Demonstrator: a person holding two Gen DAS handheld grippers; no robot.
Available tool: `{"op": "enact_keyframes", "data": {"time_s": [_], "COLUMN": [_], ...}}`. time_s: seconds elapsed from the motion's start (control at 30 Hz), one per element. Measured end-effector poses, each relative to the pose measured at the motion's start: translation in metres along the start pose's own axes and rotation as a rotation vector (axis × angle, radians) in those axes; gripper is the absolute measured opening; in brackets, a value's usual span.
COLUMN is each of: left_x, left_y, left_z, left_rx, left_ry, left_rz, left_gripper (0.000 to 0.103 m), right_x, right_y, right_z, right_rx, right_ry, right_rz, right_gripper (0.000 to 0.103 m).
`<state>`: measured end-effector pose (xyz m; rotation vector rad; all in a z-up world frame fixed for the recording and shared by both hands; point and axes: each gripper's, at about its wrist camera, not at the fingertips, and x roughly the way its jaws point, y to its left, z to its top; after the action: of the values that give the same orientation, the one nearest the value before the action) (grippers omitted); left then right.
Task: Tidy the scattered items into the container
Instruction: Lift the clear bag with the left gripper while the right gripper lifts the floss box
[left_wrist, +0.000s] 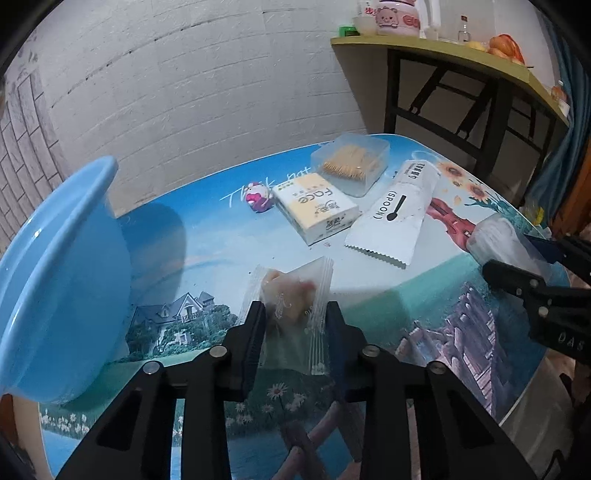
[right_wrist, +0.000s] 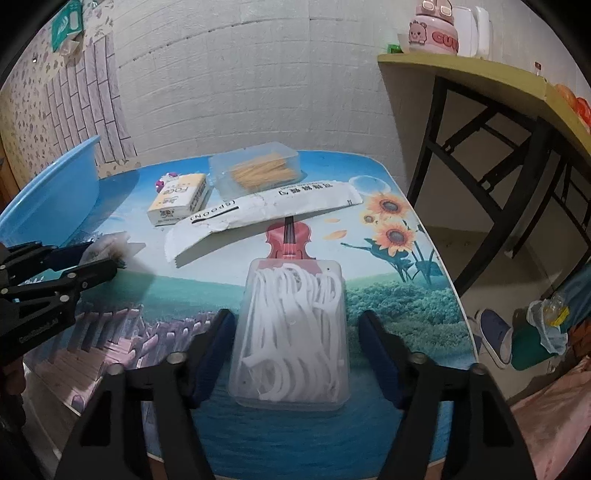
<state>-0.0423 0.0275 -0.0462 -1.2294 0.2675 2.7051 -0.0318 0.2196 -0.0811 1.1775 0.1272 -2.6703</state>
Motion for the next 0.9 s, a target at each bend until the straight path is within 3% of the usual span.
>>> {"op": "enact_keyframes", "data": {"time_s": [0.2,0.33,0.6,0.9], "left_x": [-0.001,-0.011,-0.065,-0.134], "left_y": [-0.001,0.005,0.016,0.063], "left_z": [-0.002,0.002,0.009,0.015], "left_rx": [0.006,-0.038,-0.131,-0.209], "left_ry": [-0.025,-0.048,-0.161,-0.317], "left_rz": [0.029,-0.001,-0.071,-0.007], "left_gripper": [0.02,0.018,0.018,0.018], "right_x": [-0.002,-0.014,-0.031,-0.063], "right_y": [-0.001,-0.001,0.016,0.063], "right_z": [0.001,0.006,0.018,0.043], "right_rx": [0.018,0.022,0.01,-0.025], "right_ry": [-0.004,-0.03,-0.067,-0.149], "right_rz": [0.008,0.011,0.033,0.134], "right_gripper": [0.057,0.057,0.057,0.057]}}
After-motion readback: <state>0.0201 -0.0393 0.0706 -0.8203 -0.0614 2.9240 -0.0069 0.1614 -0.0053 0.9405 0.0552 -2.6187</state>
